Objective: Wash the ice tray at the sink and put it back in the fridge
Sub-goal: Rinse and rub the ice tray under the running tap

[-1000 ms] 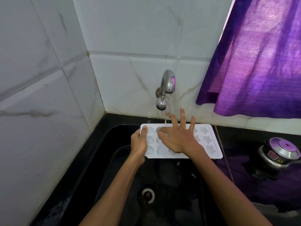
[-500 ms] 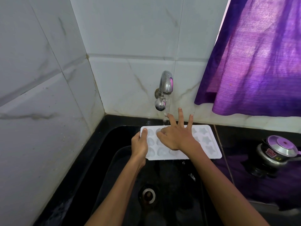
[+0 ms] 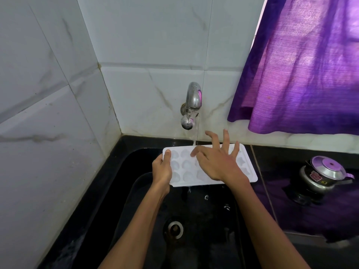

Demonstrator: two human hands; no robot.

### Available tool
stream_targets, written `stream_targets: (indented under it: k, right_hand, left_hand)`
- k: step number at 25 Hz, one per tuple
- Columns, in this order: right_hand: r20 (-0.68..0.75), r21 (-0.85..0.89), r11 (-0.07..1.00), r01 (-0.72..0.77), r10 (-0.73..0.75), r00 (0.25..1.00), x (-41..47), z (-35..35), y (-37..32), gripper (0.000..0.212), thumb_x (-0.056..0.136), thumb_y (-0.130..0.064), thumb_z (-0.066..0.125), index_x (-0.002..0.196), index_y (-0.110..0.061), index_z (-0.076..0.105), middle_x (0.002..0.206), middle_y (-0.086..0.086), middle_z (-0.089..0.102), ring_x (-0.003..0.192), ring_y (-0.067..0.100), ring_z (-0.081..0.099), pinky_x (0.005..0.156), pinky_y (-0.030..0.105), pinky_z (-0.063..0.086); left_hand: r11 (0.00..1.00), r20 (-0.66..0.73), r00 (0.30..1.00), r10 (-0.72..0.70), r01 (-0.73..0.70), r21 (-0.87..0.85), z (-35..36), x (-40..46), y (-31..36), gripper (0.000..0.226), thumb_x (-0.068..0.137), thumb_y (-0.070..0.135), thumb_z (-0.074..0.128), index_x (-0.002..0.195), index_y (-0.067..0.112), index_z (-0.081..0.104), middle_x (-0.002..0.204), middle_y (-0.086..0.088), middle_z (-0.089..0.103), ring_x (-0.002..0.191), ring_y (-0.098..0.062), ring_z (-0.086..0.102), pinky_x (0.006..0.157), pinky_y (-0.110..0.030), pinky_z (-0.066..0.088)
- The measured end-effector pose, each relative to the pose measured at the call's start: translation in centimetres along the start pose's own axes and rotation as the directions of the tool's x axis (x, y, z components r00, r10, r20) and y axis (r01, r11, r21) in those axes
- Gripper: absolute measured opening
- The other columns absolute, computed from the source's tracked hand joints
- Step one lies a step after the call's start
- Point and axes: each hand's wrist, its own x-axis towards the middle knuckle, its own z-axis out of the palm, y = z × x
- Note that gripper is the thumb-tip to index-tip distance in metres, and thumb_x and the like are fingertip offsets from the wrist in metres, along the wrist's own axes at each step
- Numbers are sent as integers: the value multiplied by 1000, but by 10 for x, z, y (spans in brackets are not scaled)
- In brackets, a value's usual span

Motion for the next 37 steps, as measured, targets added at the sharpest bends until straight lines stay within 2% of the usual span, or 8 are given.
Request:
stream_targets:
  k: [2, 4, 7, 17, 21, 26, 31, 37]
  right_hand:
    - [62, 14, 1000, 1, -2, 998, -8, 4, -1, 35, 95, -32, 29, 105, -42, 61, 157, -7, -2, 140, 29, -30, 106, 58, -22]
    - [116, -15, 1000, 10, -8, 993, -12, 11, -4, 39, 97, -34, 26, 118, -44, 57, 159, -6, -8, 139, 30, -32, 105, 58, -24]
    - [100, -73, 997, 15, -7, 995, -15, 18, -8, 41, 98, -36, 24, 127, -46, 51, 159, -4, -11, 139, 32, -32, 105, 59, -23]
    - [122, -173, 982, 71, -50, 991, -12, 20, -15, 39, 98, -39, 25, 118, -42, 59, 159, -3, -11, 138, 36, -32, 104, 61, -22]
    - [85, -194, 980, 46, -30, 996, -12, 18, -13, 38, 97, -38, 27, 118, -46, 57, 160, -1, -12, 138, 37, -31, 104, 62, -21]
    - [108, -263, 963, 57, -29, 994, -12, 19, -13, 40, 96, -38, 27, 110, -38, 65, 160, -1, -13, 137, 37, -33, 104, 63, -22]
    - [107, -311, 947, 79, -48, 993, -15, 19, -16, 38, 96, -38, 30, 113, -36, 64, 160, 0, -13, 137, 39, -33, 104, 64, -21]
    - [111, -253, 962, 99, -72, 991, -13, 19, -15, 37, 96, -34, 32, 121, -38, 59, 159, -1, -14, 137, 38, -33, 106, 63, -20]
  left_hand:
    - [1000, 6, 1000, -1, 1, -11, 0, 1, -1, 28, 99, 30, 41, 107, 9, 57, 83, 0, 63, 73, -15, 61, 51, -24, 47]
    - [1000, 12, 1000, 0, 0, -16, 1, 0, -2, 27, 99, 29, 41, 105, 9, 57, 83, -1, 63, 72, -15, 61, 51, -24, 47]
    - [1000, 9, 1000, 3, -3, -12, 2, 1, -4, 27, 99, 30, 41, 105, 9, 58, 84, -2, 63, 73, -16, 62, 53, -26, 47]
    - [1000, -6, 1000, 9, -9, 11, 1, 4, -7, 27, 99, 30, 41, 105, 10, 57, 85, -2, 63, 75, -17, 61, 56, -28, 48]
    - [1000, 8, 1000, 13, -13, -25, 0, 3, -6, 24, 99, 28, 40, 97, 12, 57, 83, -3, 64, 74, -18, 62, 57, -29, 49]
    - [1000, 9, 1000, 13, -13, -17, 1, 0, -9, 22, 99, 29, 40, 95, 16, 57, 83, -1, 63, 74, -17, 62, 55, -28, 48]
    - [1000, 4, 1000, 14, -14, 8, 0, 3, -10, 23, 99, 31, 39, 103, 15, 55, 85, -1, 63, 76, -18, 62, 57, -29, 49]
    - [1000, -2, 1000, 10, -10, -23, -2, 4, -9, 23, 99, 29, 40, 99, 14, 56, 83, 0, 63, 74, -18, 62, 56, -28, 49]
